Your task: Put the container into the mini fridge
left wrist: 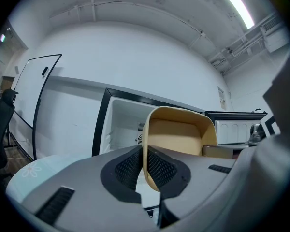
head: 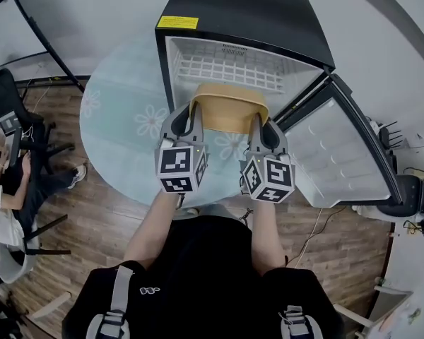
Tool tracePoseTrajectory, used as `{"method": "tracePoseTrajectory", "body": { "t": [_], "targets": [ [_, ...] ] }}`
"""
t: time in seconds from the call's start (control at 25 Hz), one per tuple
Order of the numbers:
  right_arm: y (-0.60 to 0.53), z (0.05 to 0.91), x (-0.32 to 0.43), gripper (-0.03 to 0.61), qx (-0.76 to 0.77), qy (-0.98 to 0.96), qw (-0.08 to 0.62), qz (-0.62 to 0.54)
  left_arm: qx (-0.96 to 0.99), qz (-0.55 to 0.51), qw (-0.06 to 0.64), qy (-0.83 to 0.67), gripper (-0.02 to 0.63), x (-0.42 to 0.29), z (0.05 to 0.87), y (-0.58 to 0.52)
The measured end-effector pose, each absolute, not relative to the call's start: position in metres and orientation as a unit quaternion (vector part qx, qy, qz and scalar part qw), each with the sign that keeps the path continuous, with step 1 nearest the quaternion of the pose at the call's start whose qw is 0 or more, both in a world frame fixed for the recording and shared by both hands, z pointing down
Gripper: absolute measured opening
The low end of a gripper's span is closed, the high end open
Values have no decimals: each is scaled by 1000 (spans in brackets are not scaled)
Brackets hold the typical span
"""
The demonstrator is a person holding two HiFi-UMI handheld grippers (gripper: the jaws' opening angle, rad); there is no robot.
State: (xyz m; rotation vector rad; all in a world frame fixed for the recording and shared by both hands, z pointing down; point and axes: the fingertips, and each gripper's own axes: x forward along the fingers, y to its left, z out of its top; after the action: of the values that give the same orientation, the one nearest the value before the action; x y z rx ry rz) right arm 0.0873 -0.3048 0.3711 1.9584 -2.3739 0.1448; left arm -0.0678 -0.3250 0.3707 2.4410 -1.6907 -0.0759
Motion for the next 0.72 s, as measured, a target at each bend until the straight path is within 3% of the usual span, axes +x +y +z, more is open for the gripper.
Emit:
{"method": "tracePoseTrajectory", "body": {
  "t": [0.72],
  "targets": [
    [-372, 377, 109, 31, 617, -783, 33, 67, 810, -15, 87, -579, 20, -47, 374, -389]
  ]
}}
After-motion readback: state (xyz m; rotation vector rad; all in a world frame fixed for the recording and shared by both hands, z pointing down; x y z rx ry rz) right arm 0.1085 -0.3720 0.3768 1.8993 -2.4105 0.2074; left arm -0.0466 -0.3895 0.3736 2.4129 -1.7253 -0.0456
